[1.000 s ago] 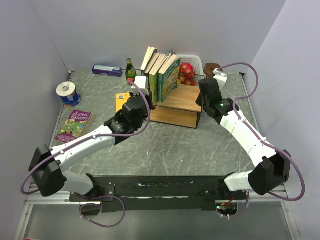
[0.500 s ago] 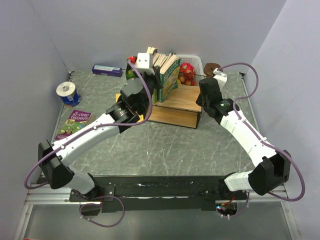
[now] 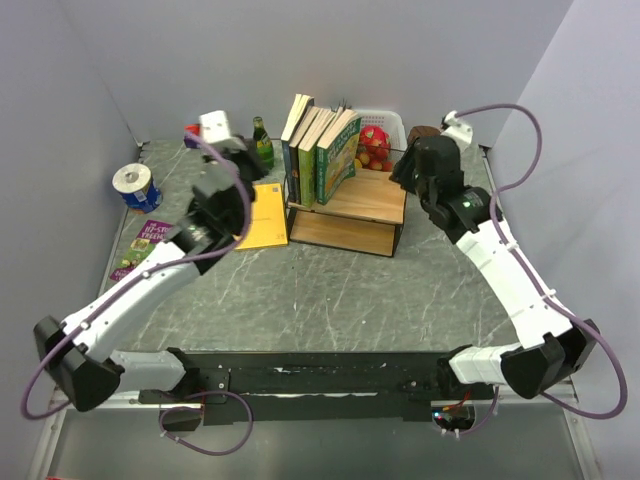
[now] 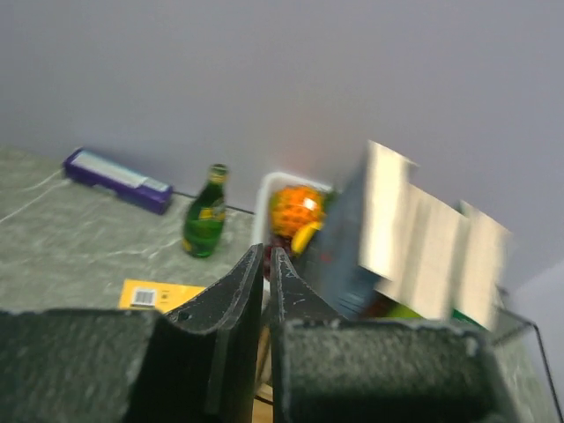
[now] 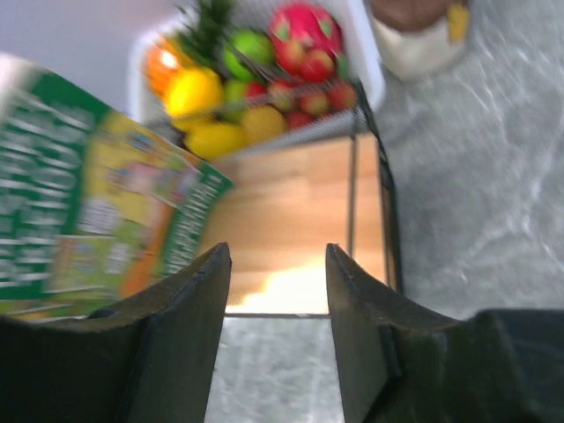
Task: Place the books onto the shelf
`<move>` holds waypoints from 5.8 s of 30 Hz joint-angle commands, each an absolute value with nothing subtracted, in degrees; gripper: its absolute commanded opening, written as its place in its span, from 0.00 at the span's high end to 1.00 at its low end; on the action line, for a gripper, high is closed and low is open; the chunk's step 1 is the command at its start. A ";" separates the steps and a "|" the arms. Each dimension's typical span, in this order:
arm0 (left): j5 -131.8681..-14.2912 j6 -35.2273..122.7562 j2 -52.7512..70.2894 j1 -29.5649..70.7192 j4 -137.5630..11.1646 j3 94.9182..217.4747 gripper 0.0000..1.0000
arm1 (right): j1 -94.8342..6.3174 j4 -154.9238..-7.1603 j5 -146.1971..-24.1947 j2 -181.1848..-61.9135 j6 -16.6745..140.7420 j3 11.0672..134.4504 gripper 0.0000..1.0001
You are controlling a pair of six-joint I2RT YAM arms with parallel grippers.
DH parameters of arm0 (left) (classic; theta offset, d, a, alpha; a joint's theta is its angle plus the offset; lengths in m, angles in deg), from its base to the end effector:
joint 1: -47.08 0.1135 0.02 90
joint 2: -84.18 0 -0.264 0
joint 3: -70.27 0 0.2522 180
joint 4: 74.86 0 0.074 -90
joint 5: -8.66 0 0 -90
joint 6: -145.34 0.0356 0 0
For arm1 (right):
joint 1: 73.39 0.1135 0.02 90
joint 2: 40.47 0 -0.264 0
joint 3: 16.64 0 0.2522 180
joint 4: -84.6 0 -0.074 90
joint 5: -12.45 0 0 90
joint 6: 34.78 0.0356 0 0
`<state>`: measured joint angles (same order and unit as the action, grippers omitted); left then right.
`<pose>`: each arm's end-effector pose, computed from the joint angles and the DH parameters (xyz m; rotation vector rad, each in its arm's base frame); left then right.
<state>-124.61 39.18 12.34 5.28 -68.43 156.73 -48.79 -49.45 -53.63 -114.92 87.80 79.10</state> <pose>0.2255 -0.1689 0.4422 -0.3007 1.4422 -0.2843 0.2615 0.1039 0.4150 0.4003 1.9285 0.2359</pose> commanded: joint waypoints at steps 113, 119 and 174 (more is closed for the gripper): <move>-89.34 5.33 -8.90 22.91 -72.52 146.34 0.96 | -56.86 -97.46 -97.15 -145.59 117.01 83.96 1.00; -89.43 5.33 -8.90 22.73 -72.52 146.34 0.96 | -56.42 -97.63 -97.42 -145.41 116.92 83.70 1.00; -103.61 8.17 15.80 28.24 -52.25 137.75 0.68 | -54.77 -79.00 -75.73 -105.79 96.80 61.57 0.37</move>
<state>-104.80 12.19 15.45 23.79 -60.78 141.46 -58.53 -78.94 -80.76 -110.71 101.28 67.38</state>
